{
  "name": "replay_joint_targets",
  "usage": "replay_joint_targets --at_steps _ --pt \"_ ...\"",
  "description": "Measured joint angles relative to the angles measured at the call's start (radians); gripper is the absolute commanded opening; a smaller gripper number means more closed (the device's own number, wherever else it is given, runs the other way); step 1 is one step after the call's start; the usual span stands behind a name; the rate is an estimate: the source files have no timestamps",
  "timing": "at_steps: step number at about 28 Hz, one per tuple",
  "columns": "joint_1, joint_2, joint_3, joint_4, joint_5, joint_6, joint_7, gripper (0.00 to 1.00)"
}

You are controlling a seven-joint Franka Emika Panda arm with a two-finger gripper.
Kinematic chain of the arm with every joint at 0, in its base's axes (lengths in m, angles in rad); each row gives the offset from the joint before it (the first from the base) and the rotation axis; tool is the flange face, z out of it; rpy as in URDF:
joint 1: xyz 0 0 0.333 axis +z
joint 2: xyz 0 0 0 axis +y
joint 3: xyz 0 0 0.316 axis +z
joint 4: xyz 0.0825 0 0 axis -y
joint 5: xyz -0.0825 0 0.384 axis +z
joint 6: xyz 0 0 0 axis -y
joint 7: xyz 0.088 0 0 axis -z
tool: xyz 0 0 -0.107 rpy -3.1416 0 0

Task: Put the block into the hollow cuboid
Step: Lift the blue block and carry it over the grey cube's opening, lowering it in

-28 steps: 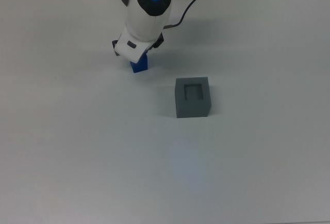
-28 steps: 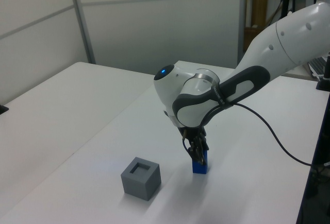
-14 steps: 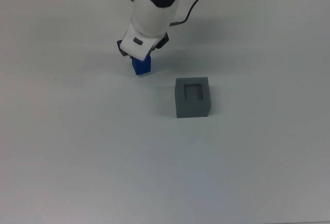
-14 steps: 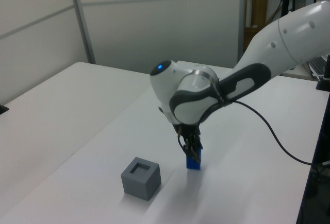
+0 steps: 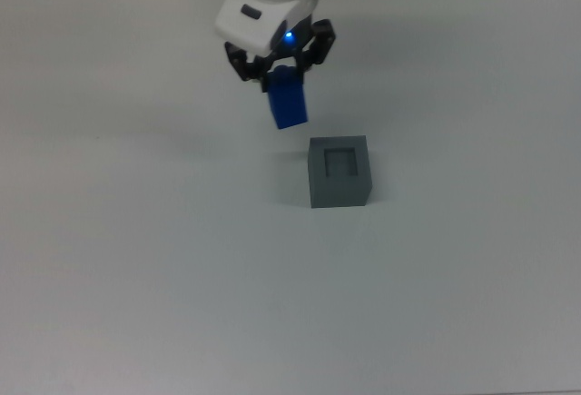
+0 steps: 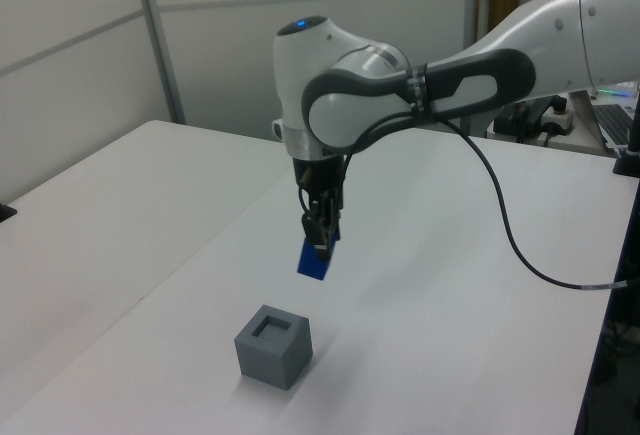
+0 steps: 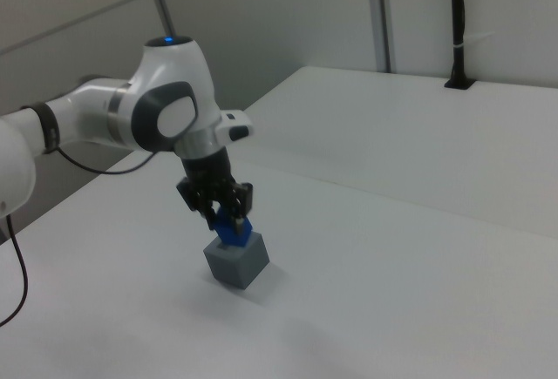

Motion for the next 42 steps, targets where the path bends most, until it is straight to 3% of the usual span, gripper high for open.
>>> replay_joint_targets --at_steps 6,11,17,35,36,39,41,42 --pt "0.012 0.036 0.043 0.033 0.029 0.042 0.045 0.00" --pt "0.044 0.101 0.051 0.036 0.029 0.161 0.091 0.00" --pt "0.052 0.159 0.051 0.041 0.029 0.193 0.099 0.00" --pt "0.061 0.172 0.051 0.029 0.022 0.188 0.099 0.01" --pt "0.062 0.172 0.051 0.029 0.022 0.188 0.099 0.06" --pt "0.063 0.172 0.051 0.029 0.022 0.187 0.099 0.59" --pt "0.063 0.172 0.051 0.029 0.022 0.185 0.099 1.00" --pt "0.063 0.172 0.051 0.029 0.022 0.182 0.099 1.00"
